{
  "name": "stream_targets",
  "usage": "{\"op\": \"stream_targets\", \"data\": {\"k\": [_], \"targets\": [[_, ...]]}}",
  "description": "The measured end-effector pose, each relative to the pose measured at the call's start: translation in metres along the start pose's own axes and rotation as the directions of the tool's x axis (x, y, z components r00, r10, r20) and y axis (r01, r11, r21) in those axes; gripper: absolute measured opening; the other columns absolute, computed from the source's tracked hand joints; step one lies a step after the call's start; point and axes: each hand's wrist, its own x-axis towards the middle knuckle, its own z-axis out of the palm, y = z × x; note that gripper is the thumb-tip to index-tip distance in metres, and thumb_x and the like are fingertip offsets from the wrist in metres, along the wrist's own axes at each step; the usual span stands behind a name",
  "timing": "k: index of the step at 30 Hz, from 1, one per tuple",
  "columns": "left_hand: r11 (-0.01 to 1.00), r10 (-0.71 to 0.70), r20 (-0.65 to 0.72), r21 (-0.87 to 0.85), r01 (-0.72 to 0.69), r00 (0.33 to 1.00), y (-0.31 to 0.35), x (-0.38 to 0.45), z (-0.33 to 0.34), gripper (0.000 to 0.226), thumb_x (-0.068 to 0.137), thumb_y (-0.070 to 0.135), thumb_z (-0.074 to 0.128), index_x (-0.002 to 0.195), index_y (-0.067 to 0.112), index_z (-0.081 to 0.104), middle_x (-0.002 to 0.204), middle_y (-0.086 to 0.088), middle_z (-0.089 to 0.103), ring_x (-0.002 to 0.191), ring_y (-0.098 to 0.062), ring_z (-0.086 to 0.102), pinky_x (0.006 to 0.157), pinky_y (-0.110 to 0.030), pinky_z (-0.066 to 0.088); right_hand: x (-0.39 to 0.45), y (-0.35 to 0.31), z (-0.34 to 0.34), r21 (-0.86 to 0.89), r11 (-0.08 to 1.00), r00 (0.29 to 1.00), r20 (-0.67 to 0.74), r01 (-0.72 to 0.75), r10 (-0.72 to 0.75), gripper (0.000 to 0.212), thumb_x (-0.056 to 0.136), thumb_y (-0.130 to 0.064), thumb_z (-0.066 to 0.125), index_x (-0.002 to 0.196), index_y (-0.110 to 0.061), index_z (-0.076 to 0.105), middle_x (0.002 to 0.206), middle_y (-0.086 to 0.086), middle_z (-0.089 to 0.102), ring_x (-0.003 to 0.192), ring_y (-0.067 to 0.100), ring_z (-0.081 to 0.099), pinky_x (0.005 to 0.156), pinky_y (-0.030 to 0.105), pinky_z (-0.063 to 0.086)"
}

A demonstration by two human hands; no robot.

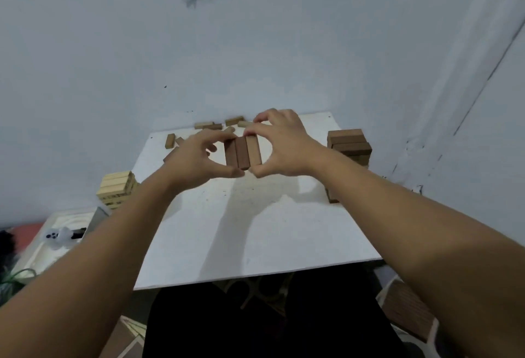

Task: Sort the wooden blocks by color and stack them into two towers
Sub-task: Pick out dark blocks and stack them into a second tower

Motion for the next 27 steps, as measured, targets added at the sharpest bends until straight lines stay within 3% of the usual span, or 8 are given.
{"op": "stream_targets", "data": {"k": [3, 6, 11, 17, 21, 27], "targets": [[1.0, 0.027, -0.001, 0.005, -0.027, 1.0, 0.021, 0.017, 0.007, 0.069, 0.062, 0.043, 0.098, 0.122, 0.052, 0.065, 0.124, 0.025, 0.062, 0.107, -0.001, 0.056, 0.088, -0.024, 0.045, -0.002, 0.013, -0.024, -0.074, 0.996, 0.999, -0.003, -0.04, 0.04, 0.072, 0.073, -0.053, 0.079, 0.14, -0.042, 0.053, 0.148, -0.008, 0.036, 0.144, 0.02, 0.018, 0.124, 0.052, -0.01], [0.998, 0.065, 0.019, 0.02, -0.065, 0.998, 0.042, 0.036, 0.022, 0.073, 0.063, 0.043, 0.097, 0.129, 0.042, 0.065, 0.121, 0.024, 0.063, 0.109, -0.004, 0.057, 0.088, -0.025, 0.046, -0.014, 0.032, -0.045, -0.067, 0.992, 0.995, 0.002, -0.102, 0.103, 0.071, 0.074, -0.054, 0.078, 0.139, -0.046, 0.051, 0.149, -0.01, 0.035, 0.148, 0.017, 0.014, 0.122, 0.055, -0.015], [0.992, 0.119, 0.096, 0.028, -0.122, 0.988, 0.08, 0.063, 0.053, 0.072, 0.063, 0.051, 0.094, 0.128, 0.041, 0.065, 0.118, 0.025, 0.063, 0.11, -0.006, 0.057, 0.093, -0.032, 0.05, -0.04, 0.068, -0.077, -0.028, 0.973, 0.973, 0.04, -0.228, 0.229, 0.075, 0.066, -0.062, 0.069, 0.137, -0.054, 0.047, 0.15, -0.011, 0.035, 0.146, 0.021, 0.02, 0.122, 0.061, -0.007], [0.989, 0.138, 0.202, 0.03, -0.147, 0.97, 0.118, 0.083, 0.09, 0.067, 0.068, 0.045, 0.094, 0.128, 0.035, 0.066, 0.119, 0.021, 0.062, 0.112, -0.011, 0.057, 0.089, -0.03, 0.05, -0.07, 0.107, -0.1, 0.02, 0.939, 0.934, 0.108, -0.345, 0.341, 0.076, 0.062, -0.065, 0.066, 0.134, -0.056, 0.047, 0.149, -0.01, 0.037, 0.142, 0.024, 0.027, 0.122, 0.059, 0.005], [0.992, 0.115, 0.266, 0.021, -0.125, 0.957, 0.13, 0.09, 0.106, 0.065, 0.07, 0.042, 0.093, 0.128, 0.034, 0.066, 0.121, 0.021, 0.06, 0.114, -0.01, 0.055, 0.099, -0.037, 0.051, -0.082, 0.124, -0.104, 0.042, 0.925, 0.921, 0.117, -0.378, 0.371, 0.073, 0.071, -0.061, 0.077, 0.137, -0.054, 0.048, 0.15, -0.01, 0.037, 0.143, 0.024, 0.028, 0.122, 0.058, 0.009], [0.995, 0.091, 0.3, 0.022, -0.102, 0.95, 0.135, 0.095, 0.116, 0.061, 0.071, 0.043, 0.093, 0.125, 0.035, 0.067, 0.12, 0.023, 0.059, 0.115, -0.009, 0.055, 0.1, -0.037, 0.05, -0.09, 0.136, -0.106, 0.109, 0.907, 0.908, 0.16, -0.406, 0.387, 0.066, 0.077, -0.055, 0.081, 0.135, -0.056, 0.049, 0.148, -0.011, 0.038, 0.14, 0.022, 0.029, 0.121, 0.053, 0.016]]}}
